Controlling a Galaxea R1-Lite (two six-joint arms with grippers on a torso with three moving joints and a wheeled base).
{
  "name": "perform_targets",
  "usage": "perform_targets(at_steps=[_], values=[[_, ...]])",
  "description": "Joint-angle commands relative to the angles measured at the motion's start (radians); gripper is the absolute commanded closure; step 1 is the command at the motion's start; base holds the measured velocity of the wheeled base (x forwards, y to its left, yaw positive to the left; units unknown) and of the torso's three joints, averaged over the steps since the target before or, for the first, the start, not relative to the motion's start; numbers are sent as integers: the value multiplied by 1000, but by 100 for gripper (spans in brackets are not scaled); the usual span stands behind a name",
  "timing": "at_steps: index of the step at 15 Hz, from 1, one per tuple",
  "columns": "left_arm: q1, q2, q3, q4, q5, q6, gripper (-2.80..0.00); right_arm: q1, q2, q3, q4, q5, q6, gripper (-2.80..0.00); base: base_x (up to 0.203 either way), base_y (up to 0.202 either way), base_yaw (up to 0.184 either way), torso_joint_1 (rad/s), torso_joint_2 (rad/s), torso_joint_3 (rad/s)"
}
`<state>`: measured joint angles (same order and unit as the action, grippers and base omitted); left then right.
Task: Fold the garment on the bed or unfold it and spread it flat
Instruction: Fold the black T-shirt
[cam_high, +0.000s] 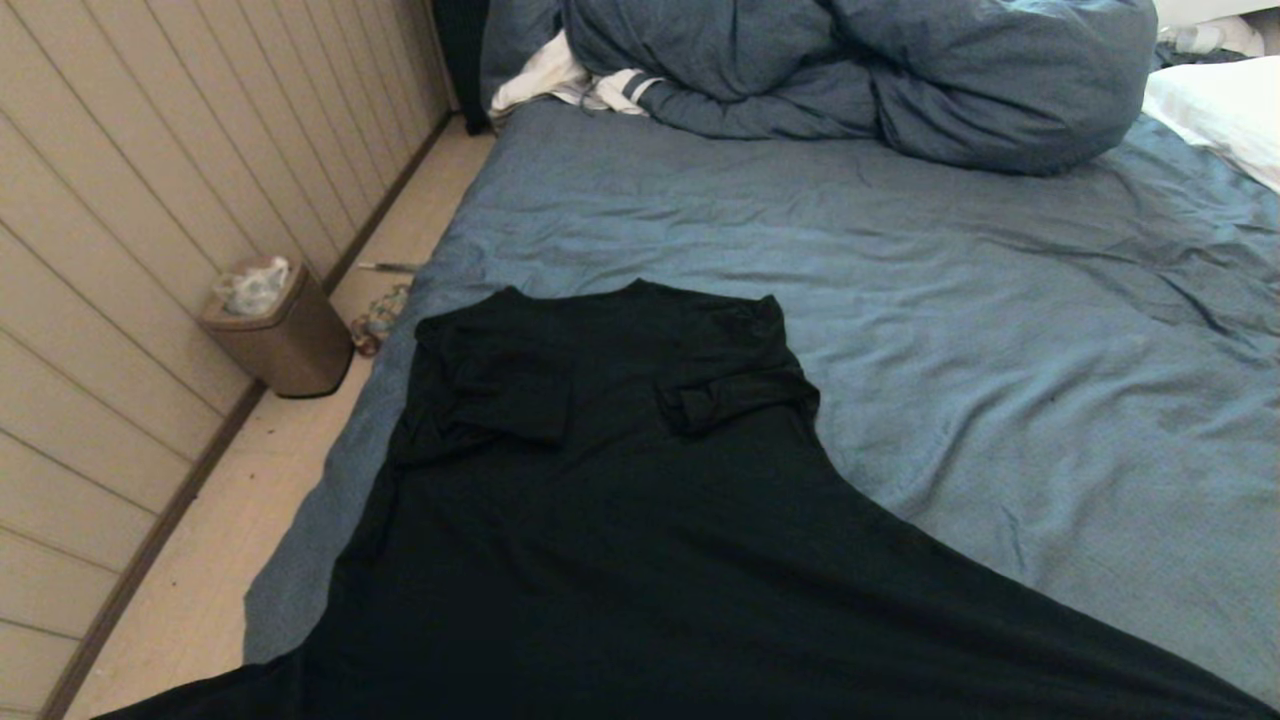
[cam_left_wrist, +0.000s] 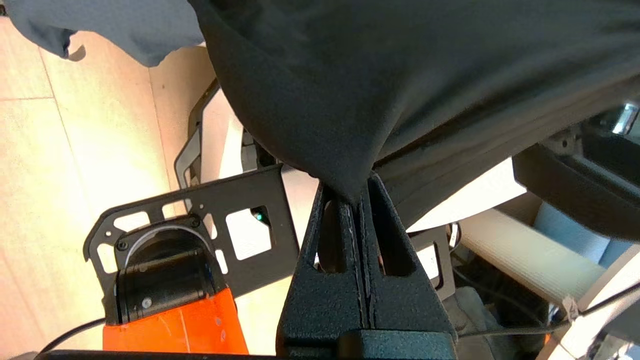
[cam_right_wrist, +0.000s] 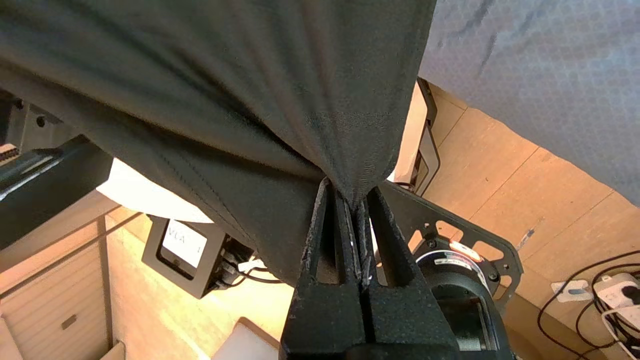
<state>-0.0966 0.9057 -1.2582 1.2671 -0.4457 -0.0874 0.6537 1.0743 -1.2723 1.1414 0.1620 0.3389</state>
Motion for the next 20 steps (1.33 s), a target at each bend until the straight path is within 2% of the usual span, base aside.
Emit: perform_targets(at_steps=[1,3,10,20], values=[[0,-1,-38,74,-3,23,0,43,-8,-18,45,-7,2,0,0,0,0,0,0,0],[0,1,-49,109,-5,42,0,110,-17,-40,118,-35,2,0,0,0,0,0,0,0],[0,4,-116,244,-19,93,0,227,-16,-92,257,-36,3,0,0,0,0,0,0,0],[0,19,-130,263,-39,133,0,262,-5,-90,279,-38,2,0,0,0,0,0,0,0]])
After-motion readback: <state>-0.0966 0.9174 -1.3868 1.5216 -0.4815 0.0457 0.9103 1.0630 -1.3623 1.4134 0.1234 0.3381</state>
